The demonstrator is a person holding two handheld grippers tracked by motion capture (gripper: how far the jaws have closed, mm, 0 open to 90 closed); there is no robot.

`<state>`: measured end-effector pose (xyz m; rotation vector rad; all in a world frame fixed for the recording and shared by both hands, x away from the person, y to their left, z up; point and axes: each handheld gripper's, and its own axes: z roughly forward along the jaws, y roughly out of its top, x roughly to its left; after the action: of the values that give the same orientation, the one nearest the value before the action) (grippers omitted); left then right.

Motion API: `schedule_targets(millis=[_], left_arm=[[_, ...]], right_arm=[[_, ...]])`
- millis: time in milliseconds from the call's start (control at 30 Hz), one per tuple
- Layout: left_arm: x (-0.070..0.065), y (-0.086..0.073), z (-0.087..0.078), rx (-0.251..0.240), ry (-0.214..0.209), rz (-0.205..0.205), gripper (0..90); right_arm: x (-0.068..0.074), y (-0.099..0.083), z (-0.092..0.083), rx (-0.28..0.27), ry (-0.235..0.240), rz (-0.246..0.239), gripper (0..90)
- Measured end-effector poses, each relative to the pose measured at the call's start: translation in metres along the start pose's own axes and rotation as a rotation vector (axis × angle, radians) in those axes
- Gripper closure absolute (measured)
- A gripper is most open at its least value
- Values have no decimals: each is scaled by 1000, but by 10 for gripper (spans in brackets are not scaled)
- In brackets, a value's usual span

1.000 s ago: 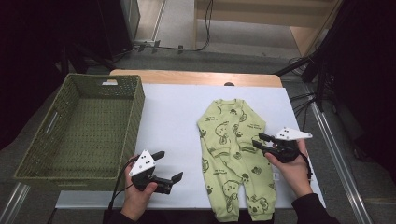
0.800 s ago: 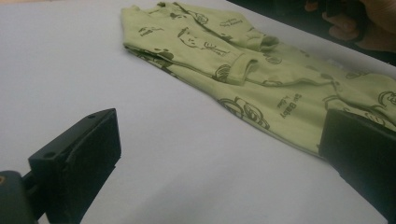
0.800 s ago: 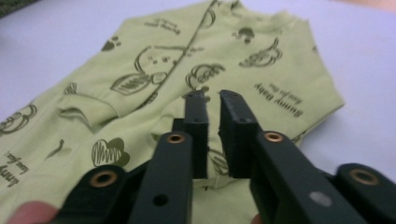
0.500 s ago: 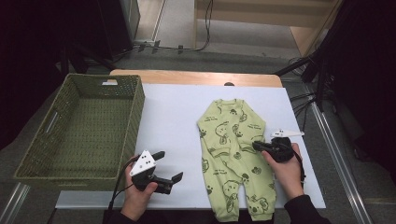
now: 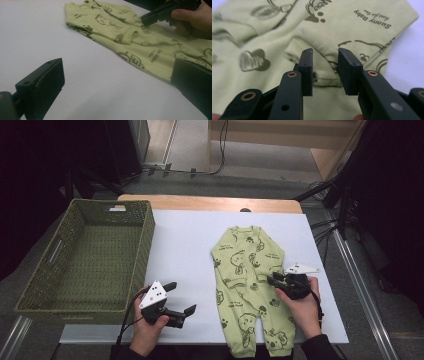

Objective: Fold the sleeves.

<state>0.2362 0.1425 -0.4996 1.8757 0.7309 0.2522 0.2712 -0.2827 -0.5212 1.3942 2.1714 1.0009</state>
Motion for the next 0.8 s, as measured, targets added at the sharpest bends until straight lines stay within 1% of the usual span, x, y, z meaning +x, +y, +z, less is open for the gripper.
schedule_targets(millis=[67, 133, 167, 233, 267, 367, 433, 500, 533, 567, 667, 700, 800], left_arm=[[0, 0, 0, 0, 1, 1, 0], [0, 0, 0, 1, 2, -3, 0], [0, 0, 0, -2, 0, -3, 0], [0, 0, 0, 0, 0, -4, 0], [0, 0, 0, -1, -1, -4, 0], [0, 0, 0, -1, -3, -4, 0], [0, 0, 0, -2, -5, -4, 0], [0, 0, -1, 0, -4, -3, 0], [0, 0, -1, 0, -4, -1, 0], [0, 0, 0, 0, -4, -1, 0], [0, 0, 0, -1, -4, -2, 0], [0, 0, 0, -1, -4, -1, 0], [0, 0, 0, 0, -3, 2, 0]], right_arm=[[4, 1, 2, 9, -36, -52, 644], [2, 1, 2, 10, -32, -35, 660], [1, 1, 2, 7, -31, -35, 676], [-1, 0, 1, 4, -34, -50, 729], [-2, 0, 1, 3, -32, -47, 750], [-3, 1, 1, 6, -21, -50, 770], [-3, 1, 0, 7, -34, -62, 784], [-4, 1, -1, 8, -46, -48, 788], [-6, 0, -2, 4, -42, -33, 788], [-7, -1, -4, -11, -30, -13, 781], [-10, -3, -12, -51, 19, 9, 610], [-10, -3, -14, -60, 18, 14, 564], [-11, -7, -28, -122, 30, 38, 418]])
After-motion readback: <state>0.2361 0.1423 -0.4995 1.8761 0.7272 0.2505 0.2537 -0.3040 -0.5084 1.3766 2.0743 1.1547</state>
